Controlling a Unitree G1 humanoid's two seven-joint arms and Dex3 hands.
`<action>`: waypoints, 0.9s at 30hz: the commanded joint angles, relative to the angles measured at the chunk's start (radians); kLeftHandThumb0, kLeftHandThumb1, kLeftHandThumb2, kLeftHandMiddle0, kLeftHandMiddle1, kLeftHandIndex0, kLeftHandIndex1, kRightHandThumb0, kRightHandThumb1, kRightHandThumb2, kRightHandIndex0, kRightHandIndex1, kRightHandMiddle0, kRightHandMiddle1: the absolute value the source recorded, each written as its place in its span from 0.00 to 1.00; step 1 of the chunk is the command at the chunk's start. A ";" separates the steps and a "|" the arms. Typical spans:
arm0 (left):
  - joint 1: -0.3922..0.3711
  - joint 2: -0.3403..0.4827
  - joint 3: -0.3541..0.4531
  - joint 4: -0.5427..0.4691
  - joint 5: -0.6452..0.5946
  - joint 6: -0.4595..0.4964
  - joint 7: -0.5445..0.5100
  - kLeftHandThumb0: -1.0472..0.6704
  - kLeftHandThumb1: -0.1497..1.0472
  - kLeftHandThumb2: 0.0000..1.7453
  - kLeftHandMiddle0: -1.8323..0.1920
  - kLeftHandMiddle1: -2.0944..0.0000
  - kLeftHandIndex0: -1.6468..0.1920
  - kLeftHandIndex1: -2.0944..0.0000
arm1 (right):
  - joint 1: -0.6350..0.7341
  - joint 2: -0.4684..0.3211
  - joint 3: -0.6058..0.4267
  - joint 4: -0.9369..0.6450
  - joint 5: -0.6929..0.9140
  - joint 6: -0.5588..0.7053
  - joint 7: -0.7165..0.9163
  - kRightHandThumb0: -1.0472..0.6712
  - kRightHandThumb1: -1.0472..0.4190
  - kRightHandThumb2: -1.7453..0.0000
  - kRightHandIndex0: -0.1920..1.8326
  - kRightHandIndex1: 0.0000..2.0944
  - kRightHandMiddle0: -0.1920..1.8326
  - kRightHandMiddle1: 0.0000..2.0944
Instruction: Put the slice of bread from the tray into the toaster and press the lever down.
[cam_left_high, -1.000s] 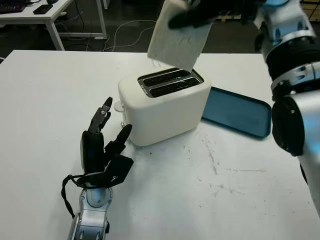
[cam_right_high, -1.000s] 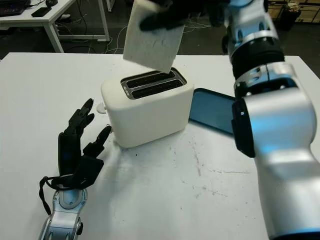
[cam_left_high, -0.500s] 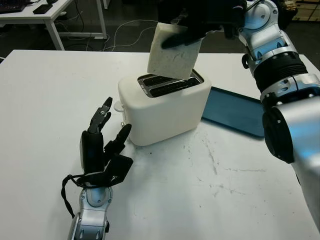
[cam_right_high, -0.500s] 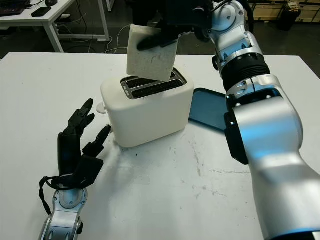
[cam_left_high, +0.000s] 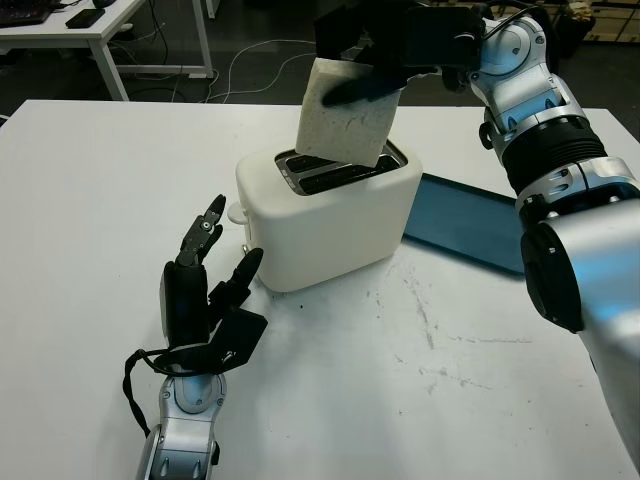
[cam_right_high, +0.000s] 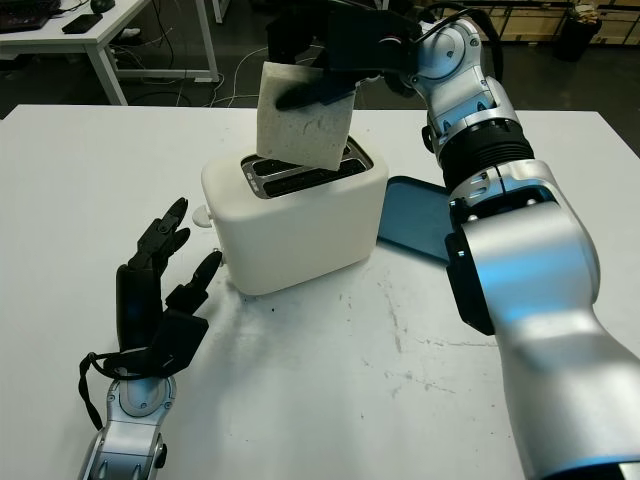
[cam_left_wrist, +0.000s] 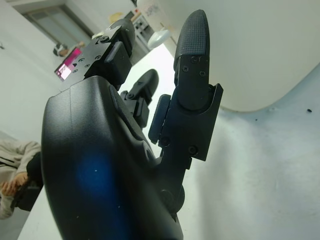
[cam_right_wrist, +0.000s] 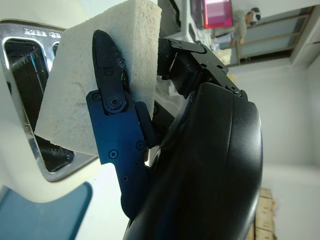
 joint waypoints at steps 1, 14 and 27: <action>-0.003 -0.004 -0.001 -0.003 0.005 0.005 0.006 0.23 0.89 0.19 0.70 0.81 0.64 1.00 | 0.020 0.008 -0.010 0.019 0.011 -0.022 0.009 0.34 0.09 0.86 0.69 0.83 0.61 0.83; 0.009 -0.005 0.005 -0.013 0.013 0.006 0.013 0.23 0.89 0.19 0.69 0.81 0.64 1.00 | 0.062 0.013 -0.005 0.065 0.000 -0.125 0.048 0.37 0.09 0.87 0.67 0.83 0.59 0.83; 0.013 -0.002 0.005 -0.019 0.013 0.006 0.011 0.23 0.89 0.19 0.69 0.82 0.64 1.00 | 0.061 -0.021 0.059 0.064 -0.064 -0.130 0.062 0.36 0.09 0.88 0.66 0.83 0.57 0.83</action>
